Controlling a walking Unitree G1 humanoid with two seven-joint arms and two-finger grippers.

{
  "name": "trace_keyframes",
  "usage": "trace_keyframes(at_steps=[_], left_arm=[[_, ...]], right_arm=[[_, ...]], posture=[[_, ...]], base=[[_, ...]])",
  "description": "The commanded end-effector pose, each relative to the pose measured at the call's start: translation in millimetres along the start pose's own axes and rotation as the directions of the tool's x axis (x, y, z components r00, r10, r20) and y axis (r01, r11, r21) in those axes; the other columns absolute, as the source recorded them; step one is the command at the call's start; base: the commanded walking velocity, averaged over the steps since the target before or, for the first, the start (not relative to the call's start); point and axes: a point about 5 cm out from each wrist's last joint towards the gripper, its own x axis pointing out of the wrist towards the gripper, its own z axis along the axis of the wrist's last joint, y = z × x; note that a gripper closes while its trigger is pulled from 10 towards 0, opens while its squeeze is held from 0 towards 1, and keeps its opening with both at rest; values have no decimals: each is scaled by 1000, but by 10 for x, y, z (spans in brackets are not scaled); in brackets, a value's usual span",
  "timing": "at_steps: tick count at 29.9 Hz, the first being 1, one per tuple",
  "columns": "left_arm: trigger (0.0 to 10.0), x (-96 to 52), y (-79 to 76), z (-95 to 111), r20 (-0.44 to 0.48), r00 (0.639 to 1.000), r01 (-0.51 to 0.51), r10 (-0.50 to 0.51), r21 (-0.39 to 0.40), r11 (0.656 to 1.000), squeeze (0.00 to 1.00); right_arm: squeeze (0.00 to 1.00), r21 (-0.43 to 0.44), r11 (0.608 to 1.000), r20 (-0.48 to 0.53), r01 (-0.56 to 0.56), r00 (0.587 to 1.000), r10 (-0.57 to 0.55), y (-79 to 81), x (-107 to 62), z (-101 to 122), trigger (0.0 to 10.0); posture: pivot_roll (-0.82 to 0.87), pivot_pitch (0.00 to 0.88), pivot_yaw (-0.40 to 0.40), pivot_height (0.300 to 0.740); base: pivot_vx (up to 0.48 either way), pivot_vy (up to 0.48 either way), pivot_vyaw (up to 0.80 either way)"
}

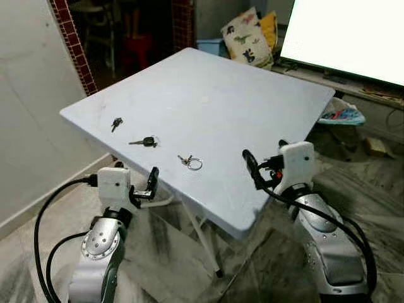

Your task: Hang keys on a hook

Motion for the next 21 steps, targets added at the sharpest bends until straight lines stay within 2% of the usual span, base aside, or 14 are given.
trace_keyframes(at_steps=[1, 8, 13, 14, 16, 17, 18, 21], left_arm=[[10000, -3, 92, 19, -5, 1000, -26, 26, 10, 1000, 0], [10000, -26, 143, -1, -26, 999, -35, 36, 25, 999, 0], [10000, -111, 155, -41, -60, 998, 8, -7, 23, 1000, 0], [10000, -166, 160, -61, -81, 996, 32, -30, 27, 999, 0], [10000, -186, 165, -65, -86, 996, 38, -35, 34, 999, 0], [10000, -222, 187, -60, -87, 996, 39, -35, 42, 998, 0], [10000, -222, 187, -60, -87, 996, 39, -35, 42, 998, 0], [10000, -245, 206, -49, -88, 996, 37, -33, 37, 999, 0]], right_arm=[[0, 13, 999, 17, -45, 999, 45, 62, 44, 60, 10000], [0, 25, 998, 12, -63, 998, 63, 99, 89, 75, 10000], [0, 42, 996, -14, -77, 997, 78, 169, 171, 35, 10000], [0, 23, 997, -50, -78, 996, 79, 222, 238, -30, 10000], [0, 36, 995, -50, -89, 995, 91, 259, 262, -41, 10000], [0, 52, 990, -55, -129, 990, 132, 369, 293, -59, 10000], [0, 52, 990, -55, -129, 990, 132, 369, 293, -59, 10000], [0, 66, 975, -67, -214, 974, 219, 565, 323, -98, 10000]], posture=[[24, 0, -5, 740], [53, 0, 0, 740], [83, 3, 11, 740], [96, 8, 14, 740], [96, 8, 14, 740], [109, 13, 16, 740], [109, 13, 16, 740], [113, 17, 19, 740]], base=[[0, 0, 0], [0, 0, 0], [0, 0, 0], [0, 0, 0], [0, 0, 0], [0, 0, 0], [0, 0, 0], [0, 0, 0]])
